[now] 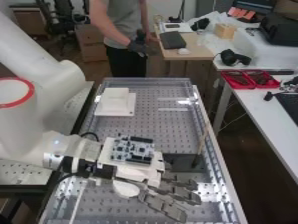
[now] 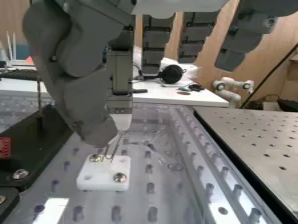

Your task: Grab the paper clip and place it in the clear container

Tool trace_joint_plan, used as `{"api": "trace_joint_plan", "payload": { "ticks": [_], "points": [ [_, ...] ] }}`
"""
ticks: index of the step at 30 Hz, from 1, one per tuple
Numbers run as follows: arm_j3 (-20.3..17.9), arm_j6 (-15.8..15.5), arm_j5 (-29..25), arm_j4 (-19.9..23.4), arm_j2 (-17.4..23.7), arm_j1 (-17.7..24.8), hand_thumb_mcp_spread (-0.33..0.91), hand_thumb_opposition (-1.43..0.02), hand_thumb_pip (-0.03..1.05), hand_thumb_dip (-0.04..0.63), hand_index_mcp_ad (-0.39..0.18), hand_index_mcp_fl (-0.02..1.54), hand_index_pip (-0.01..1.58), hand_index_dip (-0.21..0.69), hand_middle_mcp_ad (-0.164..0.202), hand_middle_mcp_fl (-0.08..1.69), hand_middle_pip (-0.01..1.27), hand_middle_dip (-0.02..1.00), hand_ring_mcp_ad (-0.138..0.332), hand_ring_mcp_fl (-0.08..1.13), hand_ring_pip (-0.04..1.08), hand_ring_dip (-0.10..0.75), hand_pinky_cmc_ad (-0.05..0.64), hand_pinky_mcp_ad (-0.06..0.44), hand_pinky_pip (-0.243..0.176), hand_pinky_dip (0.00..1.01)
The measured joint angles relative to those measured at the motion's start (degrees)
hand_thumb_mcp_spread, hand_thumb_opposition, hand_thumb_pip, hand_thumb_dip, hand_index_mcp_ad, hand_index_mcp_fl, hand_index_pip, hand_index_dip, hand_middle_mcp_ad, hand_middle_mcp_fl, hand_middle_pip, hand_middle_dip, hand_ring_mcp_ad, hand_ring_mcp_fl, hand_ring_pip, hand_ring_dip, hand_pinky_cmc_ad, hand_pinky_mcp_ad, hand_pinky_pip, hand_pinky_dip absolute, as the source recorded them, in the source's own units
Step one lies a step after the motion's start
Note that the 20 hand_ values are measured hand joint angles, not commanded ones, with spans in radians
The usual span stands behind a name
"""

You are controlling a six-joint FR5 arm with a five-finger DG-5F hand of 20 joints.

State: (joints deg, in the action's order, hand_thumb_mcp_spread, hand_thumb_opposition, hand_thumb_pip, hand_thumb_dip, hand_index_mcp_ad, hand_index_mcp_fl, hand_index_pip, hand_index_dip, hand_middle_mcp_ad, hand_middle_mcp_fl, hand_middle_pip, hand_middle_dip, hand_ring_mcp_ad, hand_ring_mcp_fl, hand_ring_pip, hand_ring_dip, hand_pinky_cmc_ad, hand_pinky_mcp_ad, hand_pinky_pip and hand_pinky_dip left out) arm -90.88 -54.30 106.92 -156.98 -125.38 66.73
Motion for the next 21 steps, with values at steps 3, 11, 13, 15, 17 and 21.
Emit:
{"api": "trace_joint_plan", "payload": {
  "ticks": [3, 11, 13, 15, 17, 21],
  "points": [
    [0.1, -0.2, 0.5, 0.2, -0.3, -0.1, 0.48, -0.86, 0.61, 0.283, -0.166, 0.34, 1.27, 0.086, -0.037, 0.12, 0.13, 0.17, 0.08, 0.01, 0.1, 0.073, 0.318, 0.232, 0.002, 0.15],
    [0.4, -0.7, 1.4, 0.1, -0.9, -0.5, 0.48, -0.86, 0.61, 0.283, -0.173, 0.36, 1.28, 0.07, -0.04, 0.12, 0.13, 0.17, 0.08, 0.01, 0.1, 0.073, 0.318, 0.232, 0.002, 0.15],
    [0.5, -0.6, 1.4, 0.2, -0.9, -0.6, 0.48, -0.86, 0.61, 0.283, -0.173, 0.36, 1.28, 0.07, -0.04, 0.12, 0.13, 0.17, 0.08, 0.01, 0.1, 0.073, 0.318, 0.232, 0.002, 0.15],
    [0.5, -0.4, 1.5, 0.2, -1.0, -0.7, 0.47, -0.86, 0.61, 0.283, -0.173, 0.36, 1.28, 0.07, -0.04, 0.12, 0.13, 0.17, 0.08, 0.01, 0.1, 0.073, 0.318, 0.232, 0.002, 0.15],
    [0.6, -0.4, 1.5, 0.3, -1.2, -0.7, 0.48, -0.86, 0.61, 0.283, -0.173, 0.36, 1.28, 0.07, -0.037, 0.12, 0.13, 0.17, 0.08, 0.01, 0.1, 0.073, 0.318, 0.232, 0.002, 0.15],
    [0.9, -0.3, 1.7, 0.4, -1.6, -0.8, 0.48, -0.86, 0.61, 0.283, -0.173, 0.38, 1.28, 0.063, -0.04, 0.12, 0.12, 0.17, 0.08, 0.02, 0.11, 0.073, 0.318, 0.232, 0.002, 0.14]
  ]
}}
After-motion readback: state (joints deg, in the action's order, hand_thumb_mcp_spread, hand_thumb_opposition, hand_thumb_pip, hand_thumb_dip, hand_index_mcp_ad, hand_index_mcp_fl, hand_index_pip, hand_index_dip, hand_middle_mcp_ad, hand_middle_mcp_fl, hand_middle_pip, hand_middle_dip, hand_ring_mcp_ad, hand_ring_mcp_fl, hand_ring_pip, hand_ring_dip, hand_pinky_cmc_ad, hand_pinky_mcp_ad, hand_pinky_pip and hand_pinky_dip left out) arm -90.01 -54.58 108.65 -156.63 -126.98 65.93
